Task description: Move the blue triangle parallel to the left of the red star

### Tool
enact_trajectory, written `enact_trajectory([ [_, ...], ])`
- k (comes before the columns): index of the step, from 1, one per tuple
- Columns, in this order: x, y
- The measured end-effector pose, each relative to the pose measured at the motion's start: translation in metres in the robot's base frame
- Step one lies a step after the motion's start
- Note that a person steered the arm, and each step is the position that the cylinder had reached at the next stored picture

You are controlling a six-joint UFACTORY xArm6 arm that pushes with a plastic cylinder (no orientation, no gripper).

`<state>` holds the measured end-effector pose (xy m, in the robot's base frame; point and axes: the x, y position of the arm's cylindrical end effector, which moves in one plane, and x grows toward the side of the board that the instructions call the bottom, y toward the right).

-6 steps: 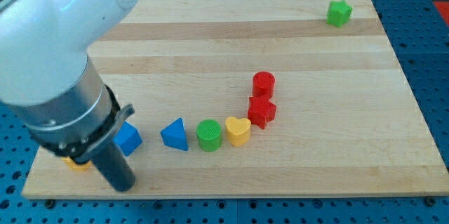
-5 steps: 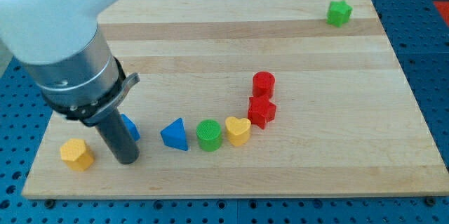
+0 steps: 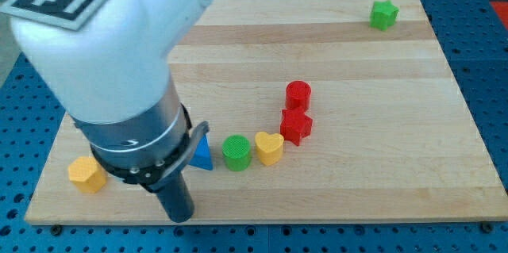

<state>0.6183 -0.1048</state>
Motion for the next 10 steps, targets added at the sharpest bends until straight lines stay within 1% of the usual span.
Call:
enact_trajectory([
  [1, -0.035, 0.018],
  [3, -0.085, 0.036],
  [4, -0.127, 0.036],
  [5, -0.141, 0.028],
  [7, -0.147, 0.021],
  [8, -0.136, 0.034],
  [9, -0.102, 0.034],
  [10, -0.076, 0.03],
])
